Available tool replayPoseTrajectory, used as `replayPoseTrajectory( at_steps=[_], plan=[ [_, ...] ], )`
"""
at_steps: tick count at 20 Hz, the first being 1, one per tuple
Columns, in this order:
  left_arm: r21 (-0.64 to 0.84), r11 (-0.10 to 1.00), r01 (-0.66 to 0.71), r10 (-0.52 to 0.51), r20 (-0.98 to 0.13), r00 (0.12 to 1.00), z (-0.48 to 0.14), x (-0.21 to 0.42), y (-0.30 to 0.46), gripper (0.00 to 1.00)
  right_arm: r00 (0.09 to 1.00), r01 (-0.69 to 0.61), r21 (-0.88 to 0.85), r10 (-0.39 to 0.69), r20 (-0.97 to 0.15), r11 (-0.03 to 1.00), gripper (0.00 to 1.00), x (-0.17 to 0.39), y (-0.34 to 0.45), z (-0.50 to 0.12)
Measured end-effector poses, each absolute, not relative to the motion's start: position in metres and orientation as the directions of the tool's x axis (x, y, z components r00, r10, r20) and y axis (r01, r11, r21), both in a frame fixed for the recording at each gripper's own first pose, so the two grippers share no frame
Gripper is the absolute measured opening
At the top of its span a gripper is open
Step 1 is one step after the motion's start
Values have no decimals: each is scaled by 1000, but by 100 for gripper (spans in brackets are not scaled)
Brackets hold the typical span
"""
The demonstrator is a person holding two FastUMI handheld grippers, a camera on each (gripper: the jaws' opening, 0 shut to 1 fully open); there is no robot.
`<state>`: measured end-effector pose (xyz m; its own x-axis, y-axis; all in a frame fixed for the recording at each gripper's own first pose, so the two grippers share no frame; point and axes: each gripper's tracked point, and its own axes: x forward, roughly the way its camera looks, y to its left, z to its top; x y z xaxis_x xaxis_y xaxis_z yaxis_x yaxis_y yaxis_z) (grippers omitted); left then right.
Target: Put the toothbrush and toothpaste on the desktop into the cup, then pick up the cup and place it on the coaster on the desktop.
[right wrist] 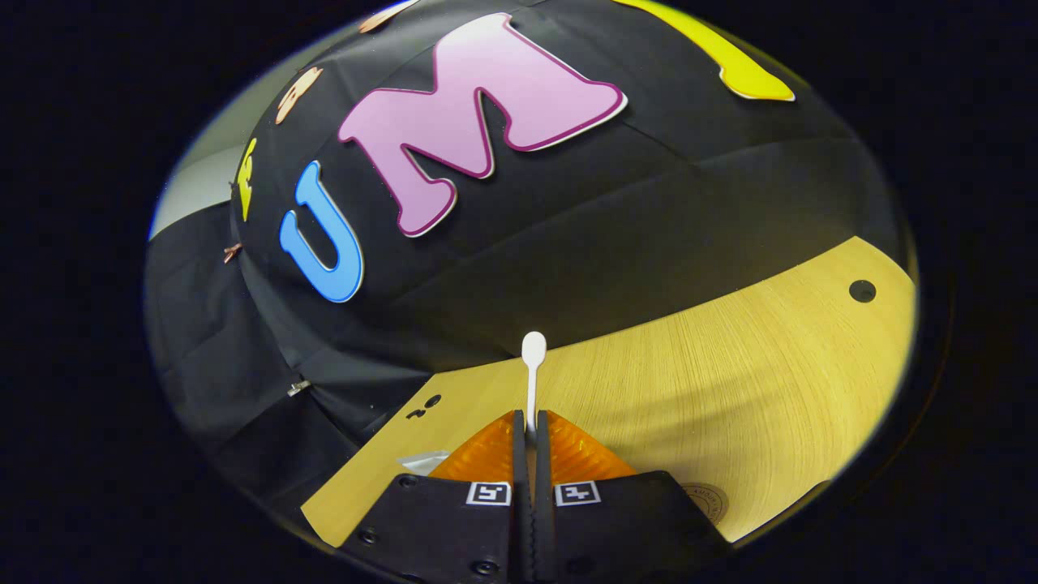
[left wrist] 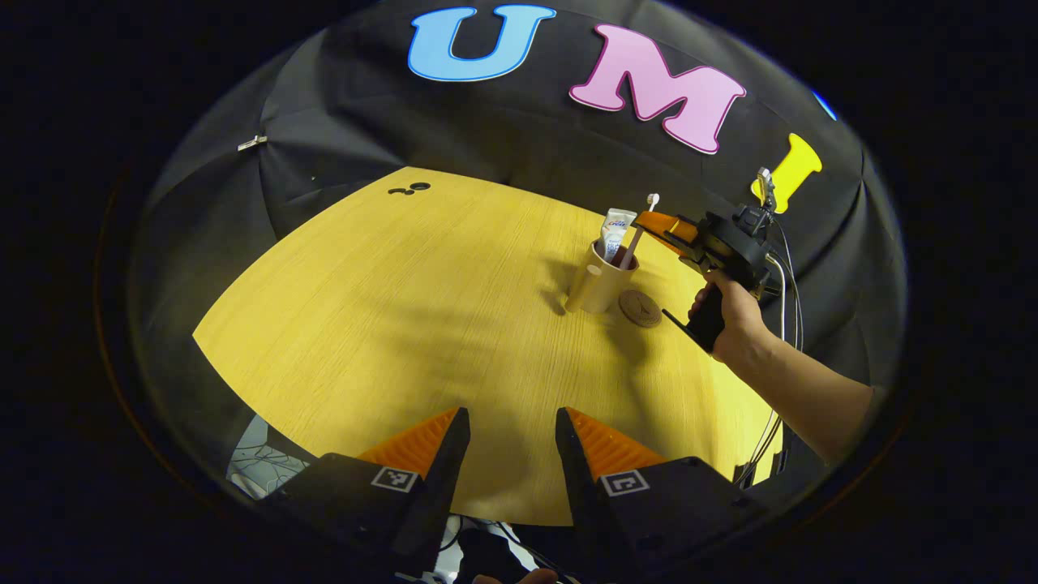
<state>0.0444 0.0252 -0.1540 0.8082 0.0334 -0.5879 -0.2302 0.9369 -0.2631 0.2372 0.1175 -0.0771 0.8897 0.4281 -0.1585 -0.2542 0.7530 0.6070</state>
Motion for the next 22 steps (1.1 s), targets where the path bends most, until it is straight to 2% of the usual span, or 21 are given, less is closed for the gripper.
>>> replayPoseTrajectory(
  at_steps=[7,8,9,11,13,14,17,18,19,22],
  plan=[
    [-267,945,-187,6,-559,829,-145,59,15,66,836,-278,595,495,-236,754,13,192,133,-90],
    [-268,946,-181,1,-558,830,-144,61,14,66,831,-272,598,497,-248,754,0,186,132,-91],
    [-268,947,-175,-3,-554,832,-143,65,12,66,827,-270,601,501,-255,752,17,179,132,-92],
    [-261,953,-155,-14,-548,836,-140,71,10,66,827,-248,607,492,-274,755,20,167,128,-92],
    [-252,961,-118,-41,-547,836,-140,81,5,67,823,-238,605,488,-290,760,27,152,125,-91],
    [-252,963,-93,-63,-550,833,-140,86,1,67,818,-237,601,491,-299,763,34,146,125,-91],
    [-238,970,-41,-107,-578,809,-146,102,-7,67,797,-236,606,508,-328,760,37,122,123,-91],
    [-229,973,-21,-119,-580,806,-146,109,-8,67,790,-237,607,514,-333,758,20,116,121,-90],
    [-215,977,-2,-127,-587,800,-146,117,-9,67,785,-239,605,518,-339,759,37,107,118,-90],
    [-143,989,48,-127,-615,778,-148,143,-3,67,778,-244,589,518,-356,771,37,88,104,-90]
  ],
)
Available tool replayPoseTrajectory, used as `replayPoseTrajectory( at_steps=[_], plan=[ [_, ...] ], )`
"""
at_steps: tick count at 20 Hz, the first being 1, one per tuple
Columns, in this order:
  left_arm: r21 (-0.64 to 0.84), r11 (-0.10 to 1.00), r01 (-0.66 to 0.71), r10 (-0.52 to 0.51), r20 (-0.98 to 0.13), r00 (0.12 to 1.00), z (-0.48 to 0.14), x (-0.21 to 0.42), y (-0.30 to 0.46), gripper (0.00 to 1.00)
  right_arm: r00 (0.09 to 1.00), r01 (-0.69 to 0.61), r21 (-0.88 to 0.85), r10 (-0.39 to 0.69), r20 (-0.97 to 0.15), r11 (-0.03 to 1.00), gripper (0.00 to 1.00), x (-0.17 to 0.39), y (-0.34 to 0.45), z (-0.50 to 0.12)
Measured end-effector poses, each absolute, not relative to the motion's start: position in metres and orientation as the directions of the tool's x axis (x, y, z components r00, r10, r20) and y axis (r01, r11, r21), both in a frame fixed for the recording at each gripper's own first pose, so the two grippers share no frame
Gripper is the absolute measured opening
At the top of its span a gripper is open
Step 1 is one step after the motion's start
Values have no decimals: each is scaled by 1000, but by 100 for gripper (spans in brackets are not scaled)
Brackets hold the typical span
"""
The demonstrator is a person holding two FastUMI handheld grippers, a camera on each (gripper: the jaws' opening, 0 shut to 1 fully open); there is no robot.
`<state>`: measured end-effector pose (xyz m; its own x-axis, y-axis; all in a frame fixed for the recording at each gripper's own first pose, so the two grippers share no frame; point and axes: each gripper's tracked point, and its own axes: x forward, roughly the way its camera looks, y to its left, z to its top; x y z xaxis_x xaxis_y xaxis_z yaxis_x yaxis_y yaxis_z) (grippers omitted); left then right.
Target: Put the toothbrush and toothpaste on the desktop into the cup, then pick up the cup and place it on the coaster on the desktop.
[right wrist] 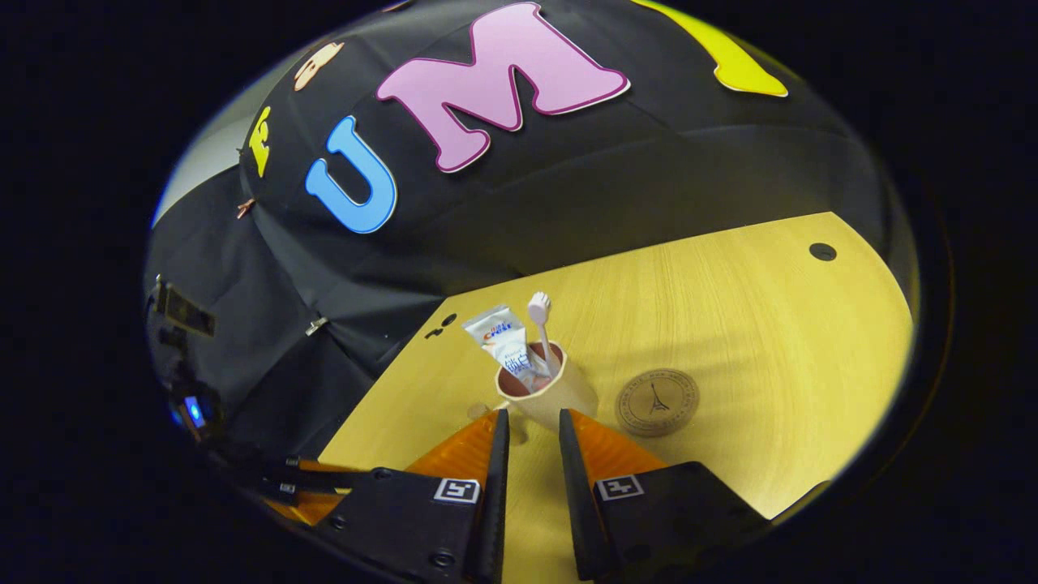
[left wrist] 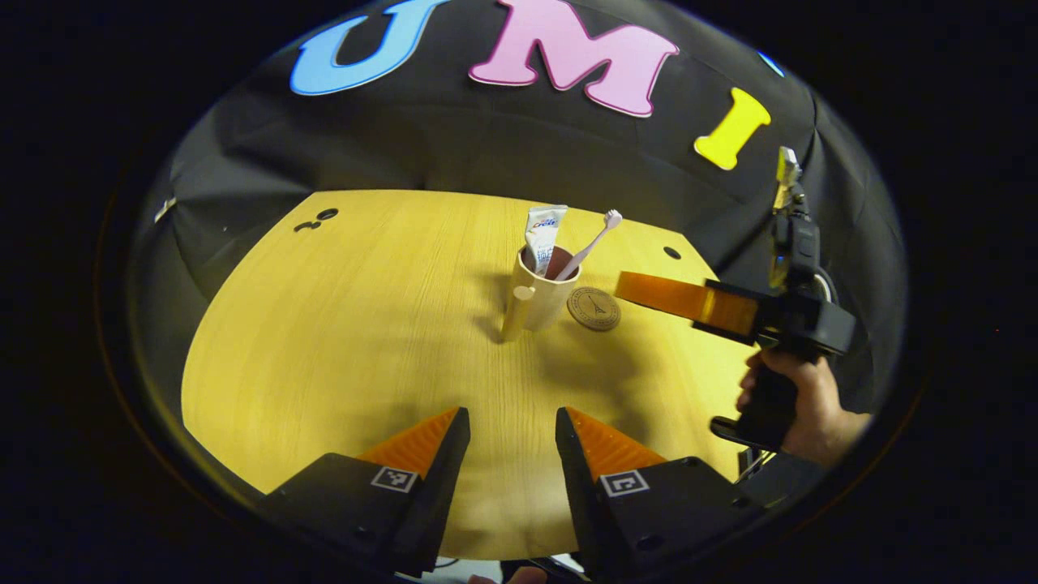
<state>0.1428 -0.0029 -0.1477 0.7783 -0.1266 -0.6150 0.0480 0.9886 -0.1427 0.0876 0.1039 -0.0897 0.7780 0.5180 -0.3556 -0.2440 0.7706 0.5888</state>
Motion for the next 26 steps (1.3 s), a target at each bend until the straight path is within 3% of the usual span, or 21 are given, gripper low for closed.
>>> replayPoseTrajectory(
  at_steps=[9,10,12,20,23,26],
  plan=[
    [13,973,231,-153,-712,685,-149,220,-8,67,753,-149,560,460,-470,815,37,34,42,-130],
    [21,969,246,-157,-718,678,-150,227,-11,74,749,-133,564,455,-482,815,37,27,36,-134],
    [22,963,269,-164,-743,649,-158,239,-17,65,745,-100,566,439,-502,818,37,16,23,-143],
    [71,947,313,-115,-836,536,-189,282,-24,55,743,-46,562,404,-533,826,37,-16,-17,-157],
    [90,943,320,-92,-854,512,-195,295,-23,40,746,-31,564,394,-537,825,37,-25,-28,-164],
    [96,942,321,-83,-862,500,-194,304,-24,44,748,-16,565,385,-541,825,37,-27,-35,-167]
  ],
)
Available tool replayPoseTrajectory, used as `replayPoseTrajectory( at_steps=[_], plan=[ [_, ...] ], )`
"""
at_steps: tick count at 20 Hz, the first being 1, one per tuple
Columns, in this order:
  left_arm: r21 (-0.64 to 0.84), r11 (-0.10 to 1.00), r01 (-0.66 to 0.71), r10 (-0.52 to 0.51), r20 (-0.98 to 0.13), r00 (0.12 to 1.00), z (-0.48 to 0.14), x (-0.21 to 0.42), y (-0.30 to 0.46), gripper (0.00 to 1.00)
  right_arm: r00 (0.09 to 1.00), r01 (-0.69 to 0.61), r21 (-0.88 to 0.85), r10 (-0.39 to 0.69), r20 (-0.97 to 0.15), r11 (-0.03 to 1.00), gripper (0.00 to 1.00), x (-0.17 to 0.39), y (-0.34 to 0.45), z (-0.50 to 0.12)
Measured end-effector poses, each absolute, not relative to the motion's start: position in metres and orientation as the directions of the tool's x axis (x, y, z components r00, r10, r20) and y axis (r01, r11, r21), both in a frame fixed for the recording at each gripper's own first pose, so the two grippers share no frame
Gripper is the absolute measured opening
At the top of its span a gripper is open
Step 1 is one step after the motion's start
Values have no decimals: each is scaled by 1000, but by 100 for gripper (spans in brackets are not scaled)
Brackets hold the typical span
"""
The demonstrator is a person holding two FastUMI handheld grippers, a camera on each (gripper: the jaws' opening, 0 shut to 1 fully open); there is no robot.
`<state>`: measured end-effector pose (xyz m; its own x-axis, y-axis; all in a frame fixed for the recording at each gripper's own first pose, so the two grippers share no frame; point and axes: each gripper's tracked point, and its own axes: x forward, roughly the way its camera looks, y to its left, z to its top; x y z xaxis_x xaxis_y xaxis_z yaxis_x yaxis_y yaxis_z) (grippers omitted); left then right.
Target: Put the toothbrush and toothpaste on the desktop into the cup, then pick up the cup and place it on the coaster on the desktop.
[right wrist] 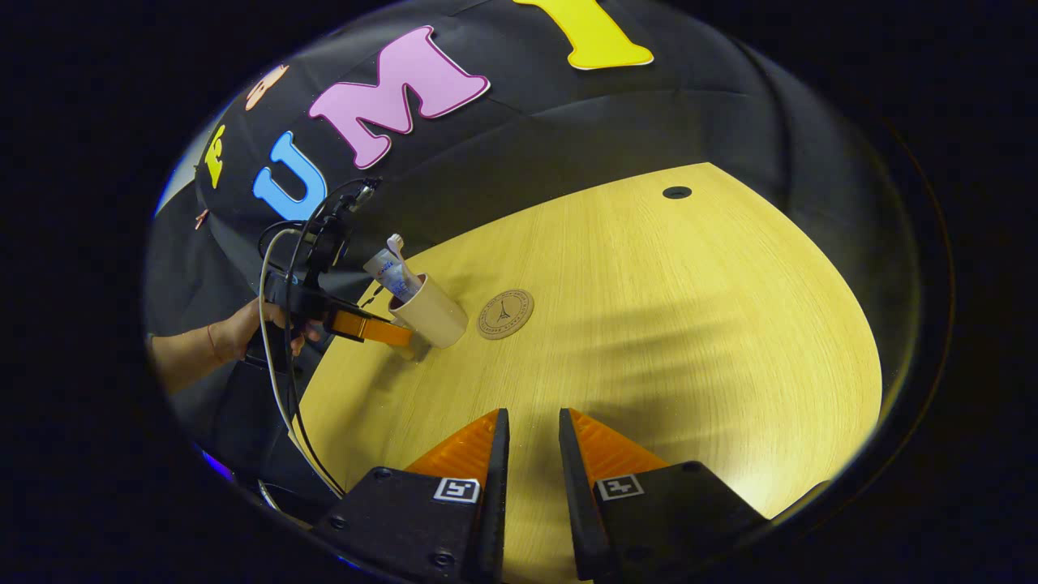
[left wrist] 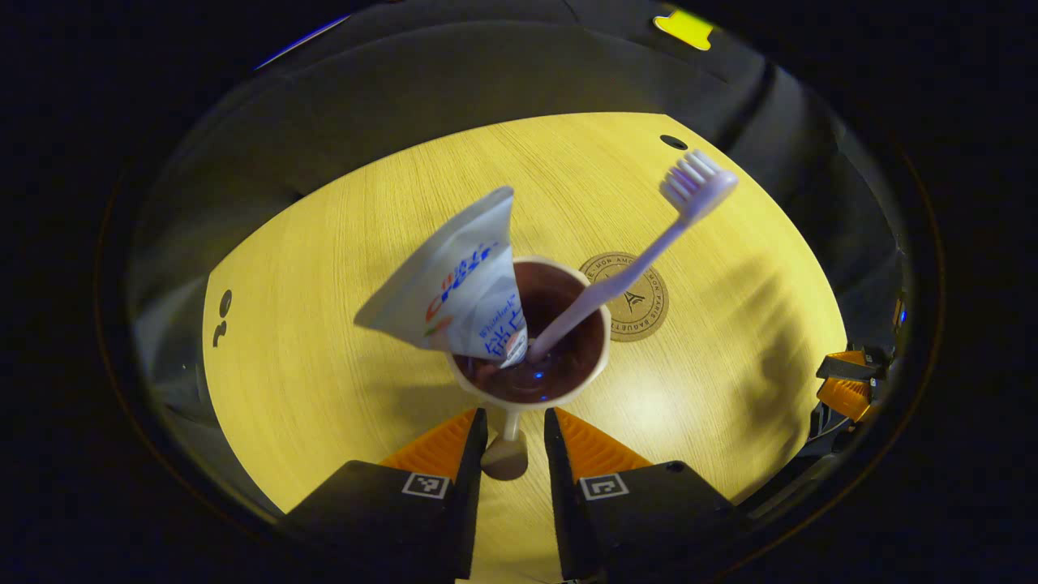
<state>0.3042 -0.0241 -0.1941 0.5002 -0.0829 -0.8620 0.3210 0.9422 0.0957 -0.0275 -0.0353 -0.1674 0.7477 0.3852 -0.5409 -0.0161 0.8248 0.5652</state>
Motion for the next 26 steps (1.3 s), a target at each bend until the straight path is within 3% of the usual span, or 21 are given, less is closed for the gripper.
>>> replayPoseTrajectory(
  at_steps=[2,3,5,6,7,19,20,24,25,26],
  plan=[
    [104,936,337,-76,-873,481,-197,307,-26,48,749,-5,567,379,-544,824,37,-31,-40,-169],
    [114,933,341,-67,-878,475,-195,306,-25,35,748,3,568,376,-547,823,37,-33,-43,-171],
    [121,934,335,-61,-873,484,-196,309,-27,24,748,12,580,378,-546,815,37,-38,-46,-171],
    [122,936,330,-61,-868,492,-196,310,-28,28,746,16,580,377,-550,815,37,-38,-47,-174],
    [122,939,321,-59,-863,502,-196,311,-29,26,743,22,580,375,-554,814,20,-39,-49,-176],
    [136,923,359,-105,-811,576,-181,314,-53,18,740,22,591,384,-552,806,20,-37,-51,-178],
    [137,918,373,-112,-810,575,-179,314,-59,18,742,23,592,383,-550,806,37,-36,-51,-178],
    [139,894,425,-145,-809,569,-176,313,-83,18,747,28,593,377,-548,805,37,-35,-54,-175],
    [137,890,435,-153,-809,567,-176,313,-90,18,748,29,592,376,-547,805,20,-36,-55,-174],
    [138,885,445,-159,-808,567,-175,314,-97,18,750,30,590,372,-546,807,20,-36,-56,-174]
  ],
)
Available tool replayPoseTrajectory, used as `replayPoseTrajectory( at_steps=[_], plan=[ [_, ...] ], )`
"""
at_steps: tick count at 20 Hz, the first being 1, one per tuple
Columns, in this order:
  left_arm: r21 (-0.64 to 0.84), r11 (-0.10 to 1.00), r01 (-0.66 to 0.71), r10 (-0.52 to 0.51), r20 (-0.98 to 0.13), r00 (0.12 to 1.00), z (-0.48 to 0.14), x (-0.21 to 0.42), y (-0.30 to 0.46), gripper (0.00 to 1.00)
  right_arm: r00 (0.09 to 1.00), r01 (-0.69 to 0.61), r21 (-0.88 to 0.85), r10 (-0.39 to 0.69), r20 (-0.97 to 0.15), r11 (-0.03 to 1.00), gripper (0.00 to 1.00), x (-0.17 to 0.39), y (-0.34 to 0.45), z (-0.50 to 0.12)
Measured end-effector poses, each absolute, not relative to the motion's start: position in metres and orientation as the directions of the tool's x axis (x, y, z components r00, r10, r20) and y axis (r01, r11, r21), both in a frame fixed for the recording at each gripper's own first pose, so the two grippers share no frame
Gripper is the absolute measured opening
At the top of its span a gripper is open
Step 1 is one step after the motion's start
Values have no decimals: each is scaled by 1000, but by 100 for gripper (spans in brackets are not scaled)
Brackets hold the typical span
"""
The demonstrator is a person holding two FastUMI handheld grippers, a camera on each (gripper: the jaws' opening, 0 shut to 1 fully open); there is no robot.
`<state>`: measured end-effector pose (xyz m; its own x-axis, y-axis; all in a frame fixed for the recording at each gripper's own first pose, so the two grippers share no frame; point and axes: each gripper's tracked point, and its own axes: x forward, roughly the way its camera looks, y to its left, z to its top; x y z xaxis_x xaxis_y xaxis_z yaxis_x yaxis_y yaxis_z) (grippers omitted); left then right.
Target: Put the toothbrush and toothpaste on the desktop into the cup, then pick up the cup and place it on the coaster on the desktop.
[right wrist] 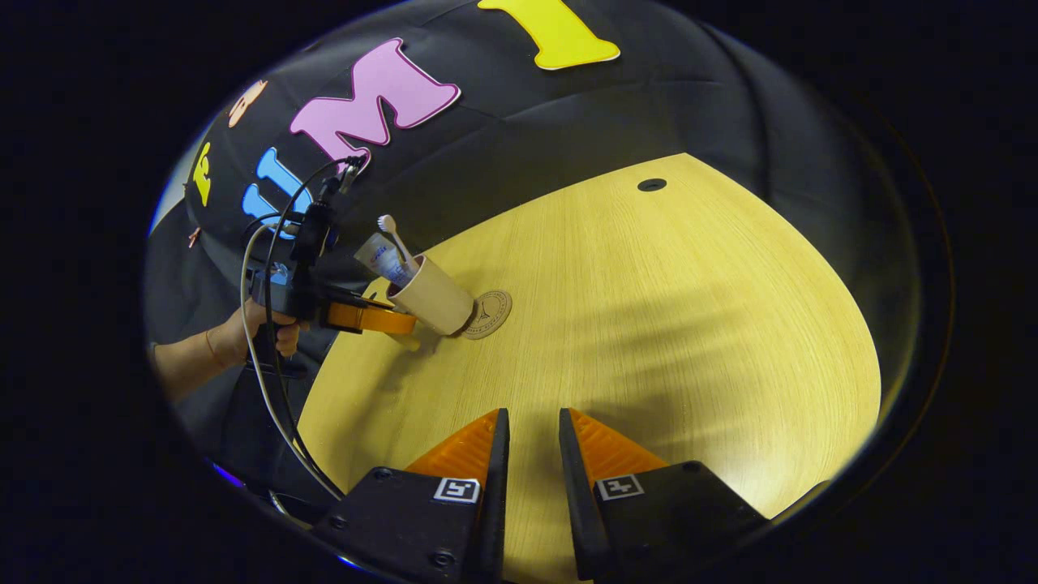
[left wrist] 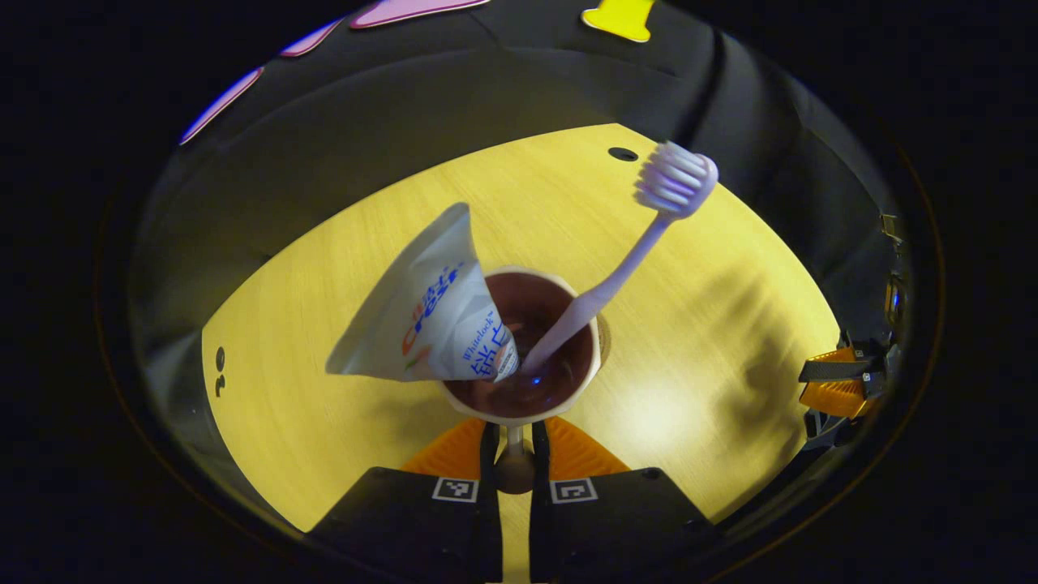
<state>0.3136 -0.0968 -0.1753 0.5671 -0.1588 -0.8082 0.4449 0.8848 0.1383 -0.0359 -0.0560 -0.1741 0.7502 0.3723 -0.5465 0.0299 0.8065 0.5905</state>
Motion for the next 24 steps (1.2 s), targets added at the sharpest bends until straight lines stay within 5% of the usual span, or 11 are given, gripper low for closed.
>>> replayPoseTrajectory(
  at_steps=[9,10,24],
  plan=[
    [167,848,503,-167,-817,552,-185,316,-130,18,768,69,591,335,-546,804,20,-48,-75,-177],
    [168,847,505,-167,-817,551,-187,315,-131,18,769,74,591,331,-546,803,37,-48,-77,-177],
    [168,849,501,-153,-830,537,-199,309,-128,22,771,84,595,327,-547,799,37,-47,-83,-180]
  ],
)
